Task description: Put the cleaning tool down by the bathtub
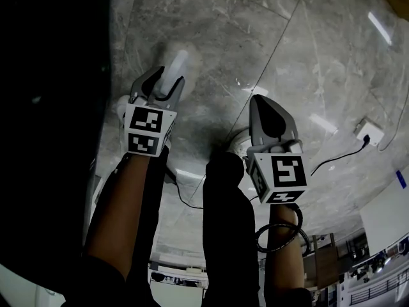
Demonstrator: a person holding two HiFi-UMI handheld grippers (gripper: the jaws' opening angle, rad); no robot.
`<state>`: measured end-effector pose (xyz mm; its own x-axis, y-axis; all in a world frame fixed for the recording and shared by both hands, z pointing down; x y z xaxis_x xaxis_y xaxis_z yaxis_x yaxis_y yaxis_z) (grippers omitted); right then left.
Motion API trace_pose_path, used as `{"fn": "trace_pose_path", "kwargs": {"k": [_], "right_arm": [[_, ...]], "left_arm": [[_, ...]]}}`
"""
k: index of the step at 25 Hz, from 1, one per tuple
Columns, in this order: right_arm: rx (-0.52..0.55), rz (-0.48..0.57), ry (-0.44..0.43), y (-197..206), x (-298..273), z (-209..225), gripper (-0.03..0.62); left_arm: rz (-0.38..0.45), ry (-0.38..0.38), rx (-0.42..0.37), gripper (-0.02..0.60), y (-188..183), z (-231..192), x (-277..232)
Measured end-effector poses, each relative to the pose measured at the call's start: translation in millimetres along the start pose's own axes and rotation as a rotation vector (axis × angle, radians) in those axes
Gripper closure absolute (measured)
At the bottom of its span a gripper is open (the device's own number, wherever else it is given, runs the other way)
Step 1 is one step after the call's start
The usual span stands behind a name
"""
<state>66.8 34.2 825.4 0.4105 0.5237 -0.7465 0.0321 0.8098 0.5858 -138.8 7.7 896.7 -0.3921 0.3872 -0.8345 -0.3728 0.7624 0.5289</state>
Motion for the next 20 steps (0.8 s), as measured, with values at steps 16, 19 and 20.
{"fn": "trace_pose_path", "kwargs": {"k": [16, 19, 20], "right_arm": [[0.022, 0.085, 0.012, -83.0, 61.4, -34.8, 0.571], [0.02, 0.104, 0.021, -100.5, 78.8, -44.4, 0.571], [0.018, 0.11, 0.025, -105.9, 85.0, -47.8, 0.571]], "left_arm": [[0.029, 0.013, 0.015, 0.388, -69.1, 22.9, 77.7], [0.034, 0.018, 0.01, 0.4, -85.1, 27.8, 96.3], [0.039, 0.019, 0.006, 0.402, -90.8, 29.1, 102.8]]}}
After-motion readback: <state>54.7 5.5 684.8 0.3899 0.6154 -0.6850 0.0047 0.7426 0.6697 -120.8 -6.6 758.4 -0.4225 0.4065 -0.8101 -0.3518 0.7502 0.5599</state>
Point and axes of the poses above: the fingertips, and each gripper's own axes: x backward along the fingers, z to its right, y out of its underside, the point moved 4 cm from there along x, backward along the fingers, and after that the axes turned 6 degrees about z, right-handed, at the moved point
